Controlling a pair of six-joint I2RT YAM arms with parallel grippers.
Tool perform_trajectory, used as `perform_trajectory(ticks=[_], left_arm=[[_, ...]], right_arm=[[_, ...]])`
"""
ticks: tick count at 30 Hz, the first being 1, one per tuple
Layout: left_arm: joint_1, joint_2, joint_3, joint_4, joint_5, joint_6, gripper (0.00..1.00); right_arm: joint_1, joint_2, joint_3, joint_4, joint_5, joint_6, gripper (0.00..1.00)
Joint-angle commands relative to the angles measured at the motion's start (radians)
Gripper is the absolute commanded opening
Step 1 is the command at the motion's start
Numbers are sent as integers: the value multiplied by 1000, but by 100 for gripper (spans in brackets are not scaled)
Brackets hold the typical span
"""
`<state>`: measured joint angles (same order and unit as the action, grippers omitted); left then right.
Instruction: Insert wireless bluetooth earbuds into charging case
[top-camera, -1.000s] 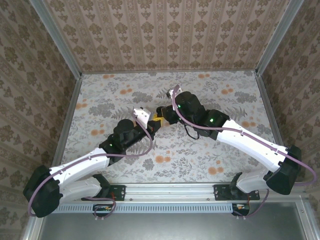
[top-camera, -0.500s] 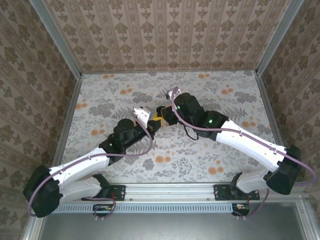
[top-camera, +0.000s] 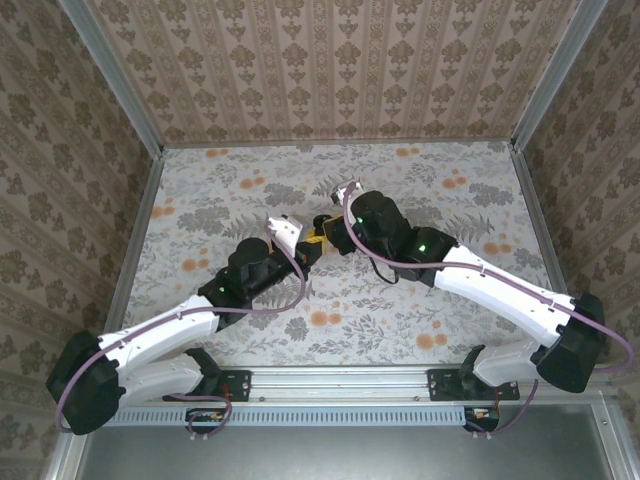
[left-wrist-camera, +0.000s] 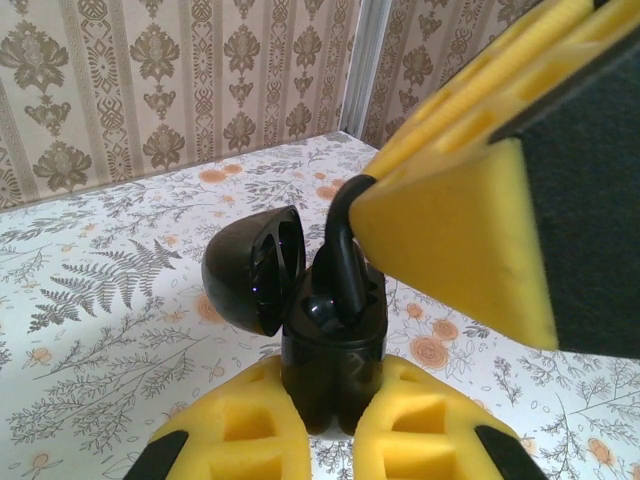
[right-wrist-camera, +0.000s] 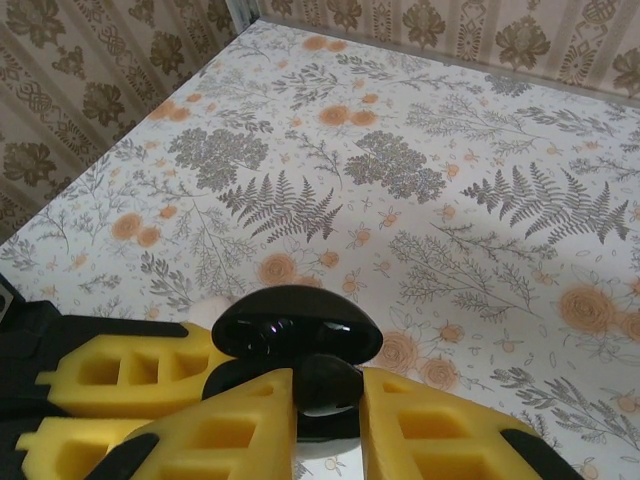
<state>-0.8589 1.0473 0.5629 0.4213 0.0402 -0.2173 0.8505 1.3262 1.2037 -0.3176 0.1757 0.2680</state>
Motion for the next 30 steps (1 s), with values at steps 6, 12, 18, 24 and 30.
perform_trajectory(ticks=[6, 12, 18, 24, 30], left_arm=[[-6, -16, 49, 47, -14, -16, 0], [-6, -10, 50, 47, -11, -19, 0], [-6, -9, 47, 50, -10, -22, 0], [-5, -10, 42, 51, -11, -21, 0], [-6, -18, 35, 51, -14, -21, 0]], right_arm=[[15, -38, -39, -1, -55, -27, 22], [18, -30, -44, 8, -98, -25, 21], [19, -24, -35, 5, -132, -30, 22], [20, -7, -15, -20, -162, -25, 25], [20, -27, -16, -17, -168, -18, 31]])
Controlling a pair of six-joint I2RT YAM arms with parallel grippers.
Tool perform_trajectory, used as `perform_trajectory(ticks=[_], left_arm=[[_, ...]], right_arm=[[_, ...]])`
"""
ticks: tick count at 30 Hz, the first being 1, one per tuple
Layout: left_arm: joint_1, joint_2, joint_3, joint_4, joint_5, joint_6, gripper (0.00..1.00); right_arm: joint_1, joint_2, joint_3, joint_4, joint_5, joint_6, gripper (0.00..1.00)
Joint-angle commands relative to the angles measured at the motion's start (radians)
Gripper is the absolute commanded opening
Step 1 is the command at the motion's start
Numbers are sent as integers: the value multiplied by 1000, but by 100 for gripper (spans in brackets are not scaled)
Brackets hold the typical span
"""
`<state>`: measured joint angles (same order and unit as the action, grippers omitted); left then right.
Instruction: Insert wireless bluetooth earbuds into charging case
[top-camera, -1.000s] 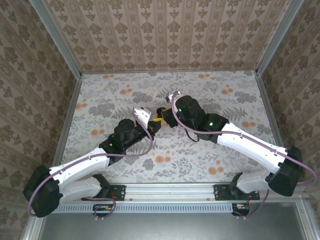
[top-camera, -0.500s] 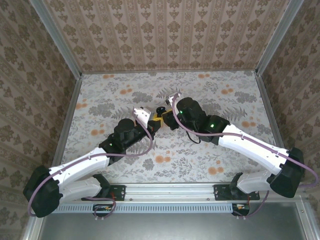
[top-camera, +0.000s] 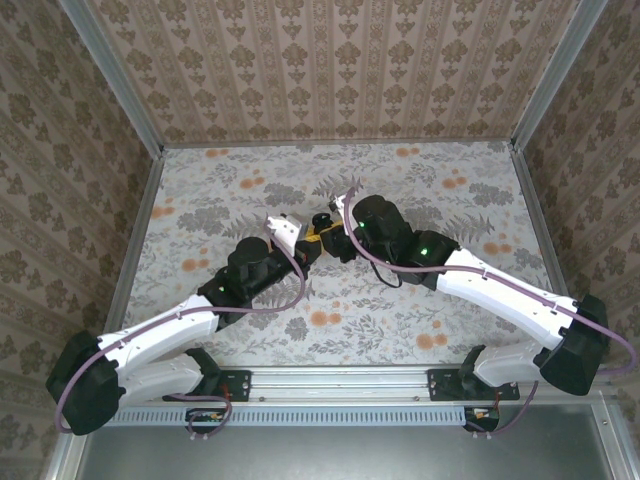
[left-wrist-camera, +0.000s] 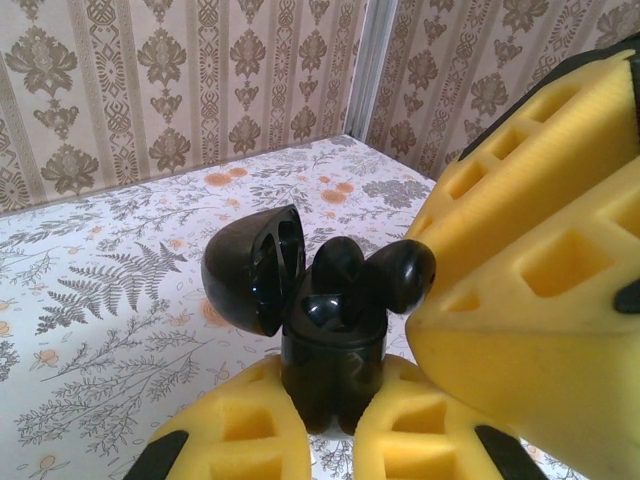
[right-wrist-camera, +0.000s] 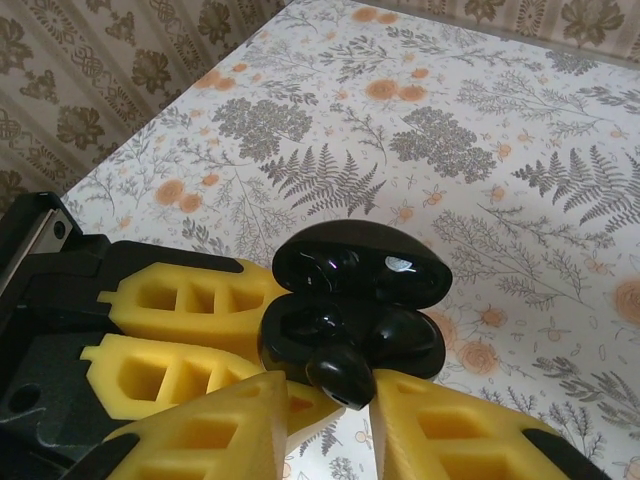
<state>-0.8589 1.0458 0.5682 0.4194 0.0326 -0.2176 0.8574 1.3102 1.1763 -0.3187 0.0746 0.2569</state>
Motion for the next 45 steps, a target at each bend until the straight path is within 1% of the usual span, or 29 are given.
perform_trajectory(ticks=[1, 8, 12, 19, 24, 28, 34, 36, 40, 45], left_arm=[[-5, -17, 29, 53, -6, -20, 0], [-6, -24, 22, 53, -11, -17, 0], [-6, -23, 18, 61, -4, -15, 0], [-6, -21, 13, 69, 3, -15, 0], [-5, -26, 7, 74, 9, -12, 0], [5, -29, -13, 118, 46, -12, 0], [31, -29, -37, 213, 170, -21, 0], [37, -27, -40, 239, 203, -22, 0], [41, -24, -50, 277, 235, -25, 0], [50, -24, -62, 316, 245, -37, 0]], right_arm=[[13, -13, 14, -17, -67, -3, 33], [14, -25, 84, -82, -67, 27, 44], [11, -31, 126, -123, -69, 39, 53], [-4, -37, 177, -155, -149, 78, 57], [-52, -53, 197, -174, -225, 130, 57], [-113, -67, 192, -183, -297, 174, 53], [-195, -65, 167, -183, -408, 206, 40], [-205, -59, 168, -189, -433, 208, 36], [-211, -60, 169, -194, -446, 208, 29], [-213, -63, 160, -203, -450, 209, 24]])
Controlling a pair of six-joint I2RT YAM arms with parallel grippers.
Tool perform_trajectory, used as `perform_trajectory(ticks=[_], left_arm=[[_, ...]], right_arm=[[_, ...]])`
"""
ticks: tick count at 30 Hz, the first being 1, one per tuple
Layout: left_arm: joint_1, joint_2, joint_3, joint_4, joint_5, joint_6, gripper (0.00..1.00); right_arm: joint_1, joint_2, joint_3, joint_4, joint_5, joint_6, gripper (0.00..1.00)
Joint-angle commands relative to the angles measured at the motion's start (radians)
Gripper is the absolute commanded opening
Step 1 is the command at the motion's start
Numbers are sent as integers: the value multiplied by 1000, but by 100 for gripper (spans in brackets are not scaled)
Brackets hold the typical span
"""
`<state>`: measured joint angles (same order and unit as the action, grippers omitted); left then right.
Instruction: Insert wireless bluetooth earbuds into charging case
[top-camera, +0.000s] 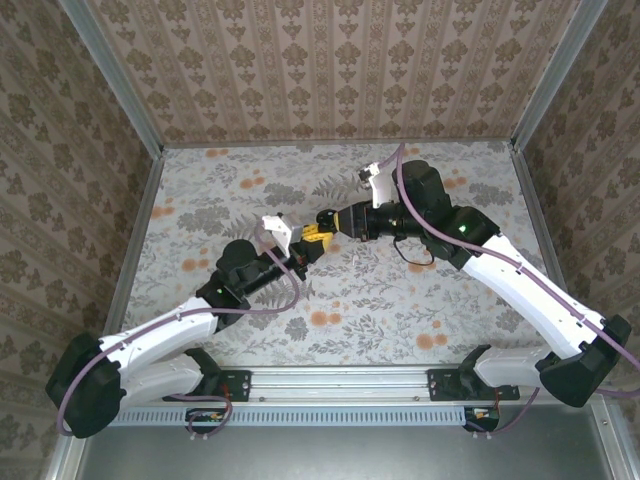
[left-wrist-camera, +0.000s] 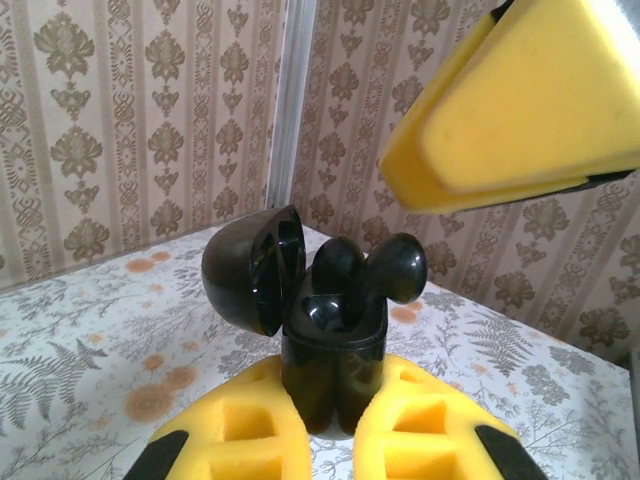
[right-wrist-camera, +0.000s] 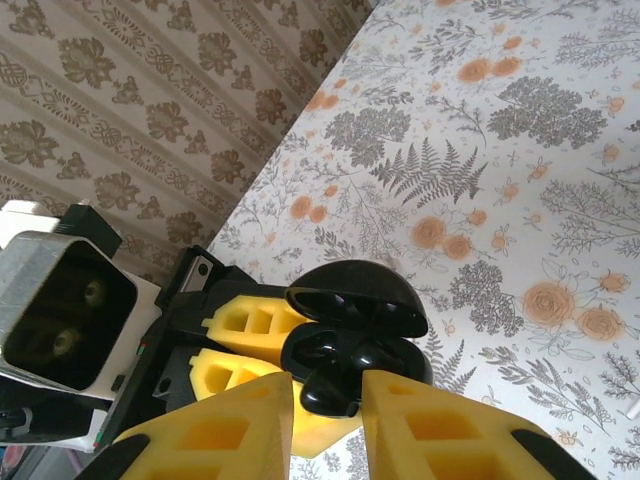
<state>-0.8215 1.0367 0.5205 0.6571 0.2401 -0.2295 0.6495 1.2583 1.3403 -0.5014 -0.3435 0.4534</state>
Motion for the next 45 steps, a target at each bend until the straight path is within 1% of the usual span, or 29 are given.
perform_trajectory(ticks=[1, 4, 9, 32, 45], left_arm=[[12, -15, -16, 84, 38, -26, 0], [16, -17, -17, 87, 40, -32, 0], [20, -18, -19, 89, 38, -34, 0], [21, 6, -5, 88, 47, -41, 0], [20, 14, 1, 88, 44, -41, 0]], right_arm=[[-5, -8, -6, -21, -35, 16, 23], [-5, -6, -13, -23, -48, 26, 19], [-5, -14, -28, -20, -70, 36, 17], [1, 1, -62, 64, -159, 81, 15], [21, 19, -59, 64, -172, 78, 15]])
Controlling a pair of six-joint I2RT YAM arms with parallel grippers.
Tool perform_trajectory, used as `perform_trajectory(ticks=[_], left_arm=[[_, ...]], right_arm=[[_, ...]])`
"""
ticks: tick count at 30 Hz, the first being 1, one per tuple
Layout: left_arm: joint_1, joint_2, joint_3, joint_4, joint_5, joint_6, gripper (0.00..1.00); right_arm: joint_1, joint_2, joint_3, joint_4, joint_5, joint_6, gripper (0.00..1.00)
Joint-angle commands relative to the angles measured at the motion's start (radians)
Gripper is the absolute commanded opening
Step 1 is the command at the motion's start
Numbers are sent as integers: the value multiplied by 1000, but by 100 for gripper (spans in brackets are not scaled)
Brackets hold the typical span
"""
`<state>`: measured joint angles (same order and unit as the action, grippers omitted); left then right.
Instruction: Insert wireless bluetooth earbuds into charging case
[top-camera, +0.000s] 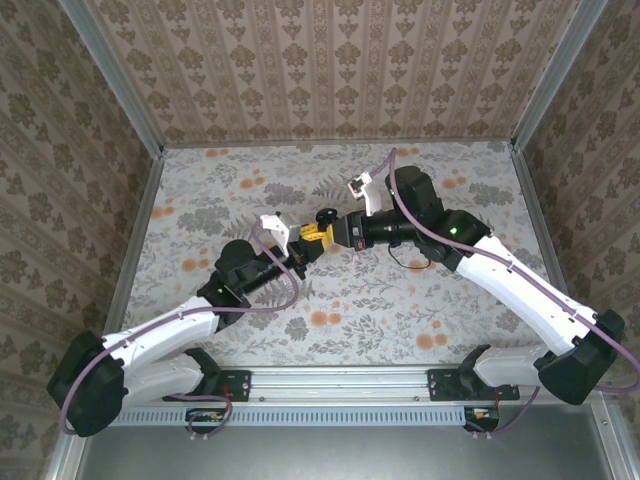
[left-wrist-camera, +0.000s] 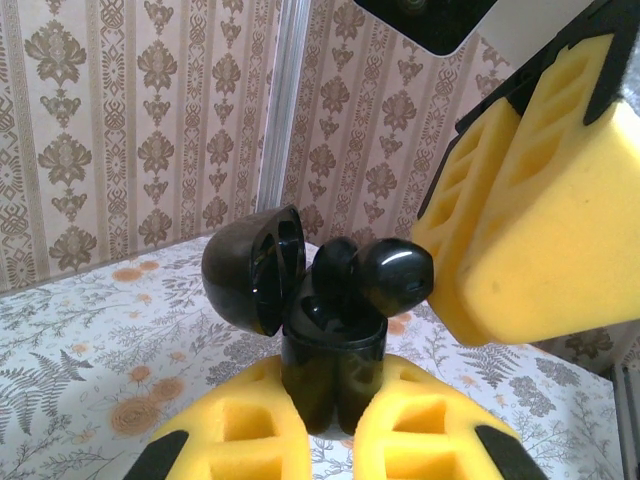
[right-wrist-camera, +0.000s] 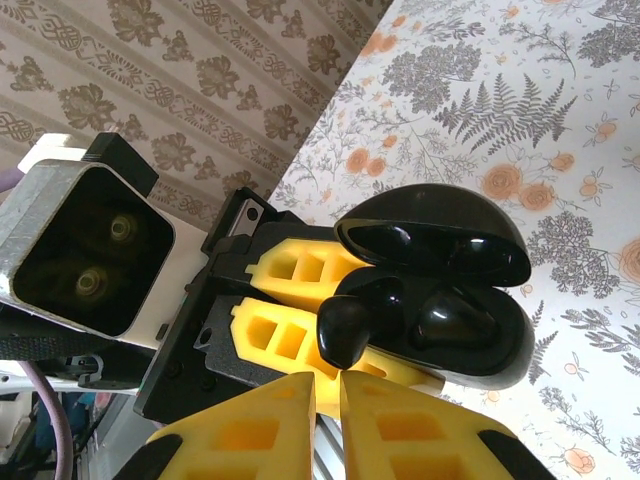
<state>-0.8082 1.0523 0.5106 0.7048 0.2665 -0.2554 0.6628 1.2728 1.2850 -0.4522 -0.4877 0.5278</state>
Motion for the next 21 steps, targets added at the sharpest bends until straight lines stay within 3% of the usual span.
perform_trajectory(ticks=[1, 21], left_arm=[[8, -2, 11, 40, 17, -15, 0], [7, -14, 3, 26, 8, -9, 0]], right_arm=[[9, 6, -3, 14, -28, 4, 15], [39, 3, 52, -51, -24, -54, 18]])
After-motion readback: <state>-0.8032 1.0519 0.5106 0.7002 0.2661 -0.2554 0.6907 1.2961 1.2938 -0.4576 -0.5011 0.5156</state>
